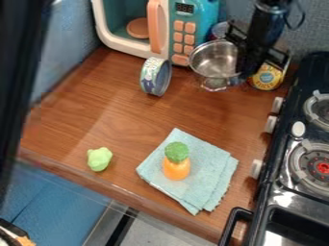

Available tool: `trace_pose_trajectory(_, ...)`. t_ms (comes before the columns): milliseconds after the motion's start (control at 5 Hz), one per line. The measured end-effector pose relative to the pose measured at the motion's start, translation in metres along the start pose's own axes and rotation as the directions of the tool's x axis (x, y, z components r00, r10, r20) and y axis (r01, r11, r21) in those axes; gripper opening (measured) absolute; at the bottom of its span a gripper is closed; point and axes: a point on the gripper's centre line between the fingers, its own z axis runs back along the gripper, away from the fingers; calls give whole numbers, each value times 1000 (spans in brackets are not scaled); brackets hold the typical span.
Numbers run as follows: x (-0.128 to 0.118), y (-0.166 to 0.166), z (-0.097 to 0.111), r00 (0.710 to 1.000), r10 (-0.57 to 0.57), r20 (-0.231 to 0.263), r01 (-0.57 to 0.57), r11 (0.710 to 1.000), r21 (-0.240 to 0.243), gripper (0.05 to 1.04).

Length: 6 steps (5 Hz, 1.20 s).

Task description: Put the siver pot in the middle of the table

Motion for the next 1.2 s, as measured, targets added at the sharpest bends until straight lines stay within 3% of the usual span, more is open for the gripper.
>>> trace_pose_trajectory(200, -6, -4, -9, 999, -15, -29, 16, 1000, 7, 52)
trace_pose_trajectory(600, -25, -25, -18, 996, -57, -75, 64, 993, 102, 52)
trace_pose_trajectory(800, -26, -26, -7, 998, -48, -29, 52, 988, 143, 51)
trace_pose_trajectory(1000, -29, -14, 20, 999, -1, 42, -7, 981, 194, 51)
trace_pose_trajectory(1200, -27, -5, 23, 997, 30, 66, -41, 984, 174, 51)
